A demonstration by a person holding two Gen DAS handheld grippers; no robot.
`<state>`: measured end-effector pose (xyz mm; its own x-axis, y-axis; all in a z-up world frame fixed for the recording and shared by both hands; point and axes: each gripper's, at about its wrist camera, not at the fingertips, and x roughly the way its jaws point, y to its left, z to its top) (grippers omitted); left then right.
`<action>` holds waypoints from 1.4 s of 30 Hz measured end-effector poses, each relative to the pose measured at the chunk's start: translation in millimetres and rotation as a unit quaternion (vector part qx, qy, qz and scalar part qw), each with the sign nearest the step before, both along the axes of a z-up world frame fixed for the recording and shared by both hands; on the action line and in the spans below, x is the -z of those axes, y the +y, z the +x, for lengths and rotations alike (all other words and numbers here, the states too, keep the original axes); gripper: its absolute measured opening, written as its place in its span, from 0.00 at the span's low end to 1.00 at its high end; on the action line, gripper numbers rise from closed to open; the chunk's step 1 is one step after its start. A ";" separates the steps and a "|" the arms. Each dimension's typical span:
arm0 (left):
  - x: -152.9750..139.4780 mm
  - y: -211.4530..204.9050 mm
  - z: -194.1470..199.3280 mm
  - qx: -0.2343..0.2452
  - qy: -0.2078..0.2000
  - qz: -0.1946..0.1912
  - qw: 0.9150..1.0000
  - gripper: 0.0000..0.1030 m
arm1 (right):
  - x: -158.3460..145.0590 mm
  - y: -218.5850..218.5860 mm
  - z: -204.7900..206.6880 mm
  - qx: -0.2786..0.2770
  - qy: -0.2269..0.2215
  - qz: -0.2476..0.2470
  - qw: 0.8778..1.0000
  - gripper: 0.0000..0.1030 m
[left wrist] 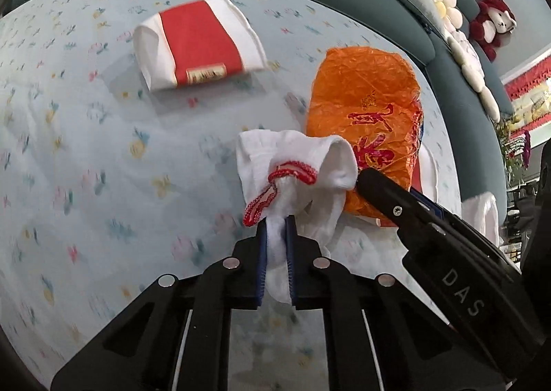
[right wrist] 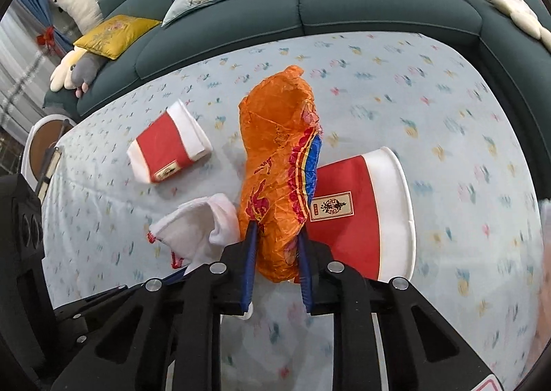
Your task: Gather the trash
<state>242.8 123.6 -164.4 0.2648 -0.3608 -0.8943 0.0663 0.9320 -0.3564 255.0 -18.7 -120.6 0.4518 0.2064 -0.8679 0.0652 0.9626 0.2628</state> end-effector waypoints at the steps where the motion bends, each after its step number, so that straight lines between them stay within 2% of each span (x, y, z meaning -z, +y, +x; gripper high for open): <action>1: -2.1 -3.0 -5.9 0.003 -0.001 0.000 1.000 0.09 | -2.8 -2.6 -7.6 0.002 -0.002 0.001 1.000 0.19; 8: -23.8 -18.6 -37.1 0.009 -0.012 -0.008 1.000 0.09 | -35.8 -25.8 -50.4 0.021 -0.034 0.004 0.999 0.19; 15: -60.3 -47.3 -64.2 0.033 -0.047 -0.010 0.998 0.09 | -79.2 -64.0 -89.0 0.053 -0.083 0.006 0.995 0.19; 19: -78.5 -66.5 -75.6 0.050 -0.063 -0.014 0.997 0.09 | -92.5 -86.7 -108.9 0.069 -0.097 0.000 0.993 0.19; 31: -109.9 -141.9 -114.5 0.116 -0.101 -0.005 0.988 0.09 | -116.7 -165.4 -170.0 0.134 -0.125 -0.007 0.983 0.19; 42: -118.3 -190.3 -136.4 0.154 -0.109 -0.002 0.982 0.09 | -116.4 -215.5 -204.8 0.174 -0.129 -0.004 0.976 0.19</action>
